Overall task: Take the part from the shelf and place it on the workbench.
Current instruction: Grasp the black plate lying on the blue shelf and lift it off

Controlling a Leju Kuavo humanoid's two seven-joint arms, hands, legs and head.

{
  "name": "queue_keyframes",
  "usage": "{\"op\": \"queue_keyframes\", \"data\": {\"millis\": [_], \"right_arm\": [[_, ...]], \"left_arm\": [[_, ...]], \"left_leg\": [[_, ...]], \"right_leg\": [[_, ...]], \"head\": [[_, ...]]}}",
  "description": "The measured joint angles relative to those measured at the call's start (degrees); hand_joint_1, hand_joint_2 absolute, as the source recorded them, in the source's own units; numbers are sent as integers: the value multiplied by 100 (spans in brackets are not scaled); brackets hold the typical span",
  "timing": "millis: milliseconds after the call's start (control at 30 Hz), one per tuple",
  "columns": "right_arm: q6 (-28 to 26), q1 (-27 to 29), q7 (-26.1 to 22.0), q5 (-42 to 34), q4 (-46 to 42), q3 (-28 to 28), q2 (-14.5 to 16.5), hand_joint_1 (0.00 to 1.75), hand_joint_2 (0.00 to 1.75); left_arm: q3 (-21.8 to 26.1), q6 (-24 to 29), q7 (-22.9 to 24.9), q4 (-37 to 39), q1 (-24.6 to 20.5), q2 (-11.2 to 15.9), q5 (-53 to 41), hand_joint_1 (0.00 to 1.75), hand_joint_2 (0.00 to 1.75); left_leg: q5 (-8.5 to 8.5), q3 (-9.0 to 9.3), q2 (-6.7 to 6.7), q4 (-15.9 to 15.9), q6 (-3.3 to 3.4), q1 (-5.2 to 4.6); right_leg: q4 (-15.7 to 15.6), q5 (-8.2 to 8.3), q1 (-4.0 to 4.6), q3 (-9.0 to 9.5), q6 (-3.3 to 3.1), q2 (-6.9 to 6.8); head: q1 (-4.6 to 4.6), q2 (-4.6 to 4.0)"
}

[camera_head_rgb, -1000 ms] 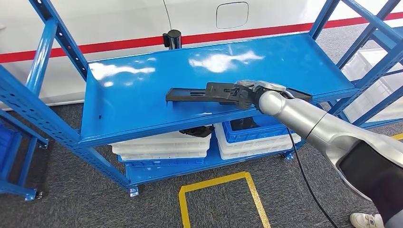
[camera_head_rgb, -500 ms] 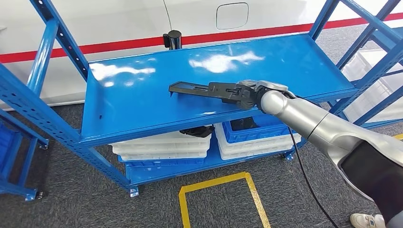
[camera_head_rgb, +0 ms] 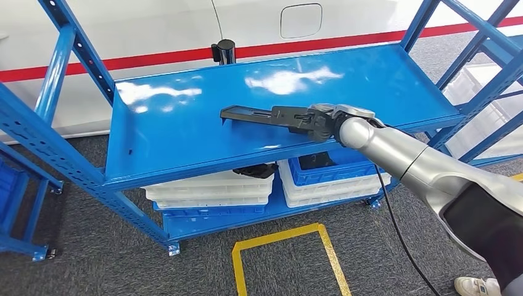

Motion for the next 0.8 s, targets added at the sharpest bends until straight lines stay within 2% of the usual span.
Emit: {"op": "queue_keyframes", "data": {"millis": [133, 333, 600, 800], "right_arm": [[-6, 1, 1, -16, -1, 1, -87, 175, 175], [102, -31, 1, 101, 0, 7, -193, 175, 175], [657, -438, 1, 566, 26, 110, -255, 175, 175], [1084, -739, 1, 1049, 54, 132, -236, 175, 175]], "left_arm": [[-34, -1, -308, -2, -3, 0, -57, 0, 0], [-107, -1, -425, -2, -4, 0, -63, 0, 0], [-133, 37, -494, -2, -3, 0, 0, 0, 0], [-163, 61, -536, -2, -3, 0, 48, 0, 0]], "left_leg": [[0, 0, -5, 0, 0, -1], [0, 0, -5, 0, 0, -2], [-1, 0, 17, 1, 1, -2], [-27, -10, 30, 27, 58, -42]], "right_leg": [[0, 0, -1, 2, 0, 0], [-1, 0, -1, 3, 0, -1], [-1, 0, -1, 2, 0, 4], [-13, 13, -34, 2, 43, 1]], "head": [[0, 0], [-1, 0], [-1, 0], [-19, 0]]}}
